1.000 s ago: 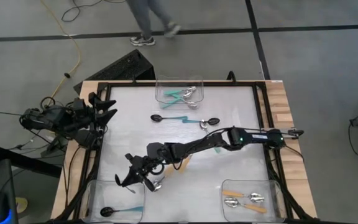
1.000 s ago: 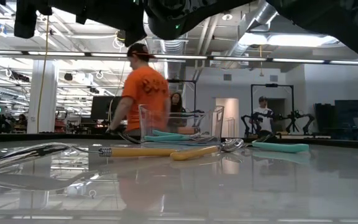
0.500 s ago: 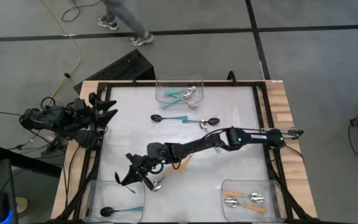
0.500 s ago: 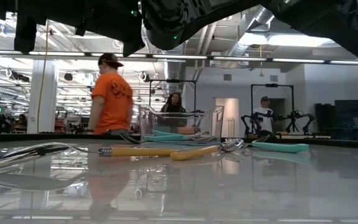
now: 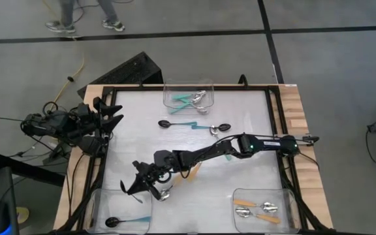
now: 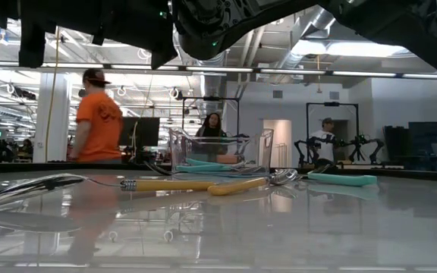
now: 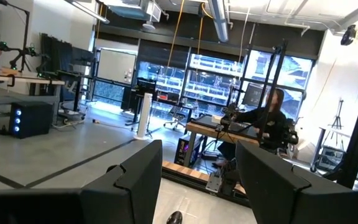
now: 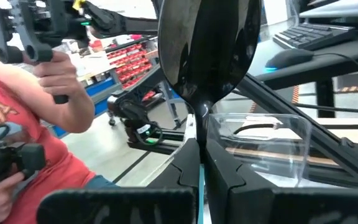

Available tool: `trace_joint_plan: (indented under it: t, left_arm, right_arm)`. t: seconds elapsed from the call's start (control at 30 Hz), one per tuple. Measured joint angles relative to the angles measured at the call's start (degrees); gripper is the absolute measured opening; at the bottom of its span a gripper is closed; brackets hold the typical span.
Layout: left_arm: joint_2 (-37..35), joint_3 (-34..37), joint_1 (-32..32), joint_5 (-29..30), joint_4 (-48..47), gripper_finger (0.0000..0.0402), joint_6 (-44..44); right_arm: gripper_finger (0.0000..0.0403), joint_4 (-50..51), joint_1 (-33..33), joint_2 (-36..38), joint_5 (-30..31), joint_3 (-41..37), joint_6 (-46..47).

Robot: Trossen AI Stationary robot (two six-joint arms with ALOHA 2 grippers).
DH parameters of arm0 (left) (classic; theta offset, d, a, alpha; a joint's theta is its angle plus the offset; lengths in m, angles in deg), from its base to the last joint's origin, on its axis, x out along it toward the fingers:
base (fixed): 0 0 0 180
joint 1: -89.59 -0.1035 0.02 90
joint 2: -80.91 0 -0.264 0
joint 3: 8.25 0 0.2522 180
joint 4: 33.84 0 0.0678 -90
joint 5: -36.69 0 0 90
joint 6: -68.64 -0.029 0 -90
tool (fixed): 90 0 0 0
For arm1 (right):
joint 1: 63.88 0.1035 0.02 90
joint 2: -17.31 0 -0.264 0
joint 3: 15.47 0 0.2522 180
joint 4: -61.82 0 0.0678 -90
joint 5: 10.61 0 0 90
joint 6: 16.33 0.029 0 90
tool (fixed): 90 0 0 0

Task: Sort silverware by color (type)
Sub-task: Put the bottom black spoon into the bottom left transparent bin

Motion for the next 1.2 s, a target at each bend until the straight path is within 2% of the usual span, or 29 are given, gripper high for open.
trace_joint_plan:
  t: [1.2]
  left_arm:
    - [0.0,0.0,0.0,1.36,0.02,0.019,0.04]
  right_arm:
    - [0.0027,5.25,-0.47,0.07,4.81,-0.02,2.96]
